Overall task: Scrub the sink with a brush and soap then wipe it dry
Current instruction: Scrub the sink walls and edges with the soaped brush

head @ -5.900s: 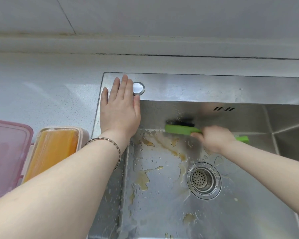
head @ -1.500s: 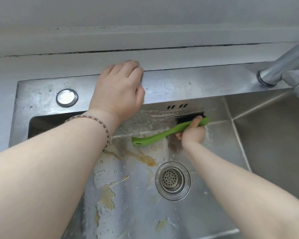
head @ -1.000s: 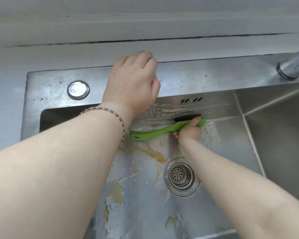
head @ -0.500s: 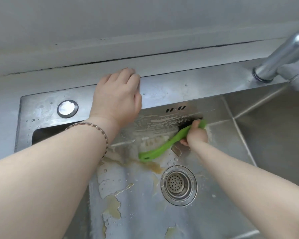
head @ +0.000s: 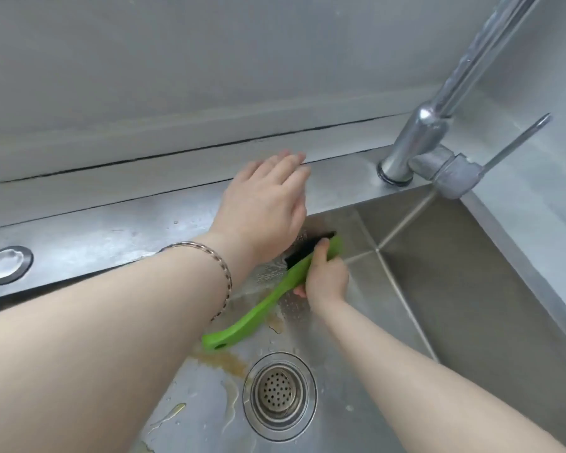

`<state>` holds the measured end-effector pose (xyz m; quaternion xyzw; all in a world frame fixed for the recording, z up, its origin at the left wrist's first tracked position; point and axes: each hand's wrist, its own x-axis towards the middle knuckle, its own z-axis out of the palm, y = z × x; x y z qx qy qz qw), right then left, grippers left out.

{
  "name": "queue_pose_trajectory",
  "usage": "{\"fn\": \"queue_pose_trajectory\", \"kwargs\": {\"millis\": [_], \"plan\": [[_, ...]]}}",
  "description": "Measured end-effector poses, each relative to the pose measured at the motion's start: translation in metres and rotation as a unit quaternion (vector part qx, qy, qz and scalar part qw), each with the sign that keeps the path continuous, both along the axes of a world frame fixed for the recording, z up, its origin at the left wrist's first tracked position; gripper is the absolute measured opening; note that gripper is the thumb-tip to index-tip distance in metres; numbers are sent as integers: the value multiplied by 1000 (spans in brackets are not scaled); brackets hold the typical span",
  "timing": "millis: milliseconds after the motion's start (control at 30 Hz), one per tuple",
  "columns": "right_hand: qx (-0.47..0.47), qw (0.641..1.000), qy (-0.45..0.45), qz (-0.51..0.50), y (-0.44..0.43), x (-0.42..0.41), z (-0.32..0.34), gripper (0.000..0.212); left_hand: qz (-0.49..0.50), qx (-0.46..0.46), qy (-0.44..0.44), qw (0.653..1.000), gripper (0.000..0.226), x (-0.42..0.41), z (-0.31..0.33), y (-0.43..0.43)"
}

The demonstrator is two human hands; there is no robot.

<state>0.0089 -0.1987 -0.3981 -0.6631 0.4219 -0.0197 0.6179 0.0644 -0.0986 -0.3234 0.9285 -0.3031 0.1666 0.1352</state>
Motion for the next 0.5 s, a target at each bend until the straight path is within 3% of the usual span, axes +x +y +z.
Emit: {"fn": "queue_pose_trajectory", "kwargs": {"millis": [67, 133, 267, 400, 500], "plan": [[-24, 996, -78, -18, 1, 3, 12, 39, 0, 7, 21, 1000, 42, 3, -8, -9], [-27, 994, -101, -33, 2, 4, 12, 35, 7, 13, 19, 1000, 42, 5, -16, -11], [-47, 999, -19, -19, -13, 2, 1, 38, 4, -2, 35, 999, 40, 8, -16, -9], [-54, 990, -109, -72, -31, 14, 28, 36, 8, -30, 66, 997, 46, 8, -15, -8], [-13, 998, -41, -37, -26, 6, 20, 38, 11, -32, 77, 996, 42, 7, -13, -8]]}}
